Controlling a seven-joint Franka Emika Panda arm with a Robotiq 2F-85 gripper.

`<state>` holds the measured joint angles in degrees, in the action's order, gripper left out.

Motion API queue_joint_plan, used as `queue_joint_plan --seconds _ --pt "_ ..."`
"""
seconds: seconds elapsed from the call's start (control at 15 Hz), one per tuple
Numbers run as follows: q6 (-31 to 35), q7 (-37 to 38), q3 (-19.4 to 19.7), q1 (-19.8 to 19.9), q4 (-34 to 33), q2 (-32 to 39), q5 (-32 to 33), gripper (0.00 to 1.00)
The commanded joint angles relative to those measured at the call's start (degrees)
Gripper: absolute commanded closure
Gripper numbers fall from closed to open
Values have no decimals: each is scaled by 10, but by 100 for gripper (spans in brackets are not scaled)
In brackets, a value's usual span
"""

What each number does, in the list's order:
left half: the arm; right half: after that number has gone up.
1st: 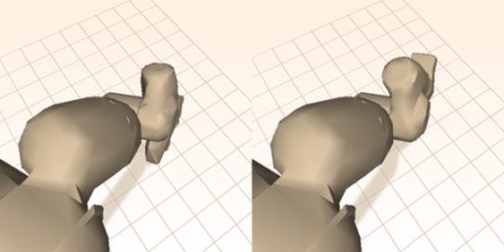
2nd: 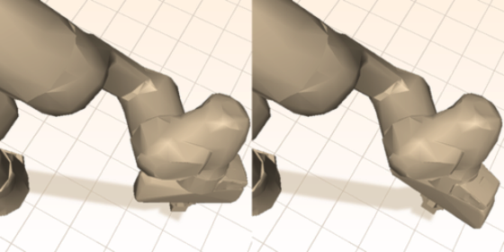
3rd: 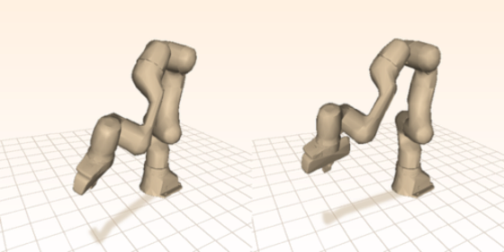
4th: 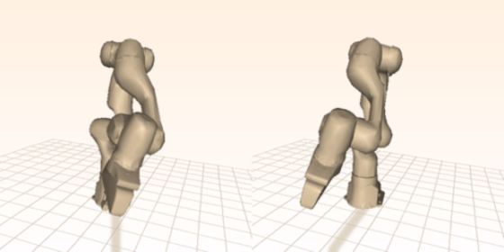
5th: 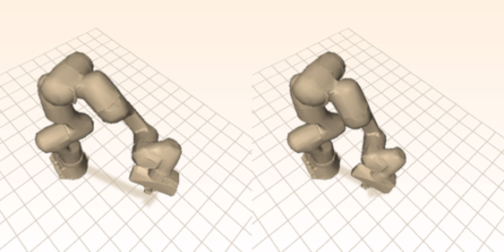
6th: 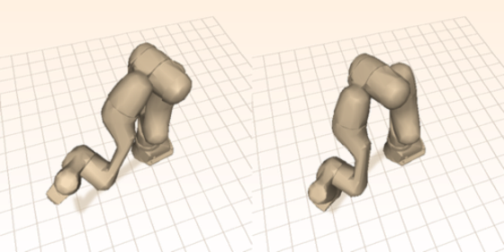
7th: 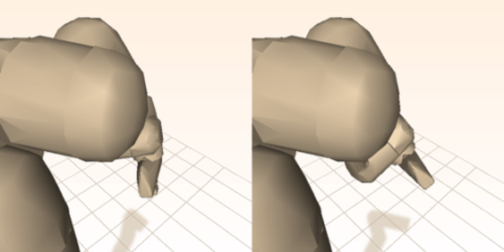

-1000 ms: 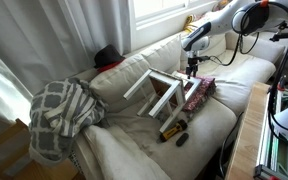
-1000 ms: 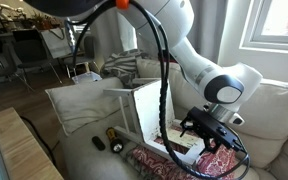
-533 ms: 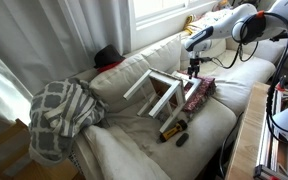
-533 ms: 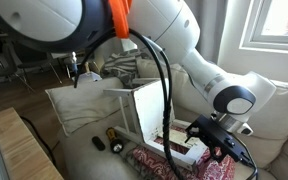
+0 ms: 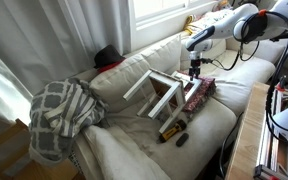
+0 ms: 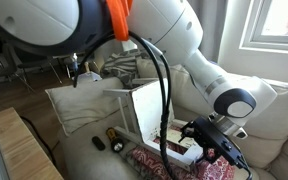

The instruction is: Put the chair in an upright position on the sofa

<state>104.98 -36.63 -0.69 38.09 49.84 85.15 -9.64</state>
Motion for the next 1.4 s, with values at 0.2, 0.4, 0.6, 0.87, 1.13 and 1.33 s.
queue_joint_plan --seconds 0.2,0.4,0.6,0.87,1.13,1.33 --pt "29 -3 -24 9 40 0 -21 0" --pt "75 2 -26 15 51 0 -31 0" --pt "107 7 -30 22 61 0 -42 0" --pt "91 1 -30 17 72 0 -39 27" --pt "83 -4 -30 18 62 -1 -36 56" --pt "64 -18 -33 14 49 -1 -29 80"
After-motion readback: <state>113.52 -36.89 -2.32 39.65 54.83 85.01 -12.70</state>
